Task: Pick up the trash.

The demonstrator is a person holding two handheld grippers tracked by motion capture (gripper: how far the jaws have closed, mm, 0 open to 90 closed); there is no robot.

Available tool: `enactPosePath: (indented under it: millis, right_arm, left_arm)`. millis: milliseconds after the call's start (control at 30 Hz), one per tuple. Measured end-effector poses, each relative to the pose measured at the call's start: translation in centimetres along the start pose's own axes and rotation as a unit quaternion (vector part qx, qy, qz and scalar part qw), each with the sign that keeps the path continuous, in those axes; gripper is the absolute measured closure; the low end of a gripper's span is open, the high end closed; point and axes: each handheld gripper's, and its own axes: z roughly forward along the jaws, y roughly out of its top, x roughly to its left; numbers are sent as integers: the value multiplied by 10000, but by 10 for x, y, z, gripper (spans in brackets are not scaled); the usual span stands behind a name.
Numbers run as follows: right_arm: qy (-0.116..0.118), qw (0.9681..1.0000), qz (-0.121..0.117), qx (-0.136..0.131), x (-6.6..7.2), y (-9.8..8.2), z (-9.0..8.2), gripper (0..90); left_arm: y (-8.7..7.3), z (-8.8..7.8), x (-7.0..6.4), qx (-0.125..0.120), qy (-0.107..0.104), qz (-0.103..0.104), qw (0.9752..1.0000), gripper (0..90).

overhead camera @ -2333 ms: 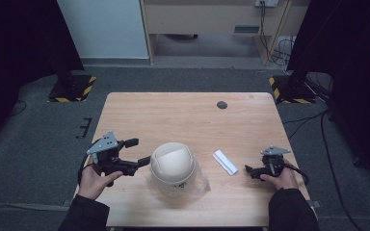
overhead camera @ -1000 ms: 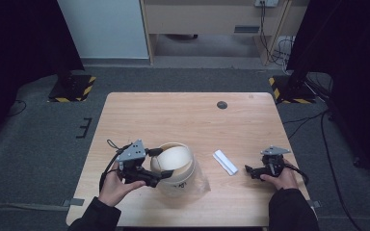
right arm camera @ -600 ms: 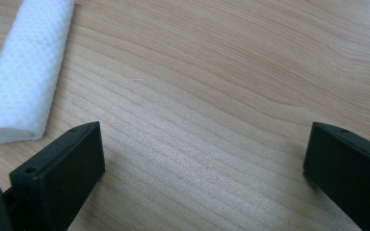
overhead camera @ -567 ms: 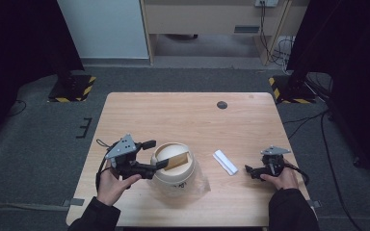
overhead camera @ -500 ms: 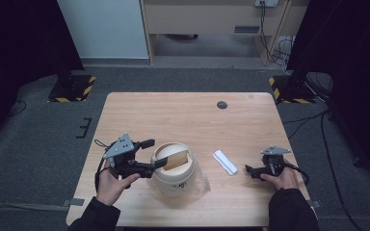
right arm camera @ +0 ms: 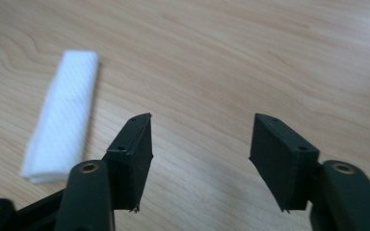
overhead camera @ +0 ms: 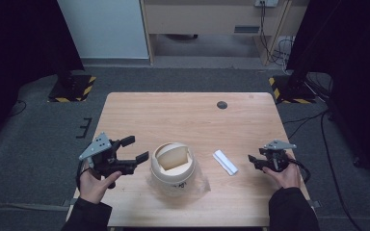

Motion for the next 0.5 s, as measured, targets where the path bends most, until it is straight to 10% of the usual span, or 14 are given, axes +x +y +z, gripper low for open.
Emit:
enactPosePath:
  millis: [500]
  right_arm:
    - [657,9975,-134,242,32,9,12,515]
  left_arm:
    - [-69,8,32,720,697,-820,9916,165]
